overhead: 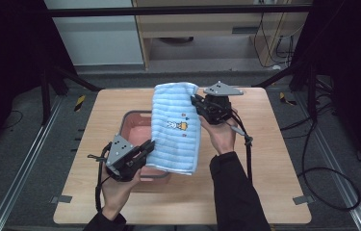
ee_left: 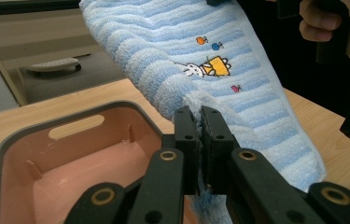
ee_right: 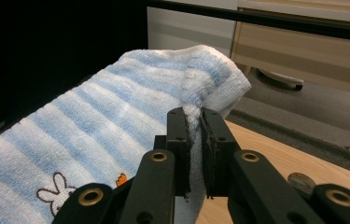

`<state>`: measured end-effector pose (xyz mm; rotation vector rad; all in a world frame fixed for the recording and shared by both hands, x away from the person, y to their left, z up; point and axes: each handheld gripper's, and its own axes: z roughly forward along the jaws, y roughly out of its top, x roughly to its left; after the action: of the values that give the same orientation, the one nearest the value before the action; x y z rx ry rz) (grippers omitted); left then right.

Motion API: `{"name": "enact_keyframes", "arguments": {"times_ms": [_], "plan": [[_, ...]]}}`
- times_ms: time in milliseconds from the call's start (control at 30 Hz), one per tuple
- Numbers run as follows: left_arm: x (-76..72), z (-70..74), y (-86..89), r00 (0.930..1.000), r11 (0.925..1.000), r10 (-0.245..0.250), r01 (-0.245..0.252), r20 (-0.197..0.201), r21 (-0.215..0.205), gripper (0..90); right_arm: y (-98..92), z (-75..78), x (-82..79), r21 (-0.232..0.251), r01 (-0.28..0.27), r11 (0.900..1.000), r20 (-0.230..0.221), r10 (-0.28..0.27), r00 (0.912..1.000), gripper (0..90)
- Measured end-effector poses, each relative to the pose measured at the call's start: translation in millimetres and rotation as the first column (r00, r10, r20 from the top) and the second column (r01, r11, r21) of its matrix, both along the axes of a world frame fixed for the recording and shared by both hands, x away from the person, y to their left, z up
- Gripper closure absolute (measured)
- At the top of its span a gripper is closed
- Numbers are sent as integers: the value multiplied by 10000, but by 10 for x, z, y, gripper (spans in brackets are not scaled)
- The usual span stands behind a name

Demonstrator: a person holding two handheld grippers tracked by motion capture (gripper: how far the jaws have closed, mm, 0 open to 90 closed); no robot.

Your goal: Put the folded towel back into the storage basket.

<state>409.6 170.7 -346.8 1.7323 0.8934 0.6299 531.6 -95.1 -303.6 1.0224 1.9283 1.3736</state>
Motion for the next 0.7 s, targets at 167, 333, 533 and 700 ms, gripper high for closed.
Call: {"name": "enact_keyframes", "arguments": {"times_ms": [167,333,533,700], "plan": [[28,-13,110,9997,9997,221,-222,-84,-49,860,124,-4,58,-37,-134,9999,-36,134,9999,830],[61,-17,205,9992,9992,386,-388,-135,-94,860,251,-15,115,-63,-277,9996,-71,277,9996,830],[90,-29,300,9981,9983,579,-581,-195,-91,860,364,-14,183,-80,-387,9992,-127,386,9992,830],[120,-45,386,9967,9970,767,-769,-249,-84,860,467,-17,228,-107,-502,9987,-134,501,9987,830]]}}
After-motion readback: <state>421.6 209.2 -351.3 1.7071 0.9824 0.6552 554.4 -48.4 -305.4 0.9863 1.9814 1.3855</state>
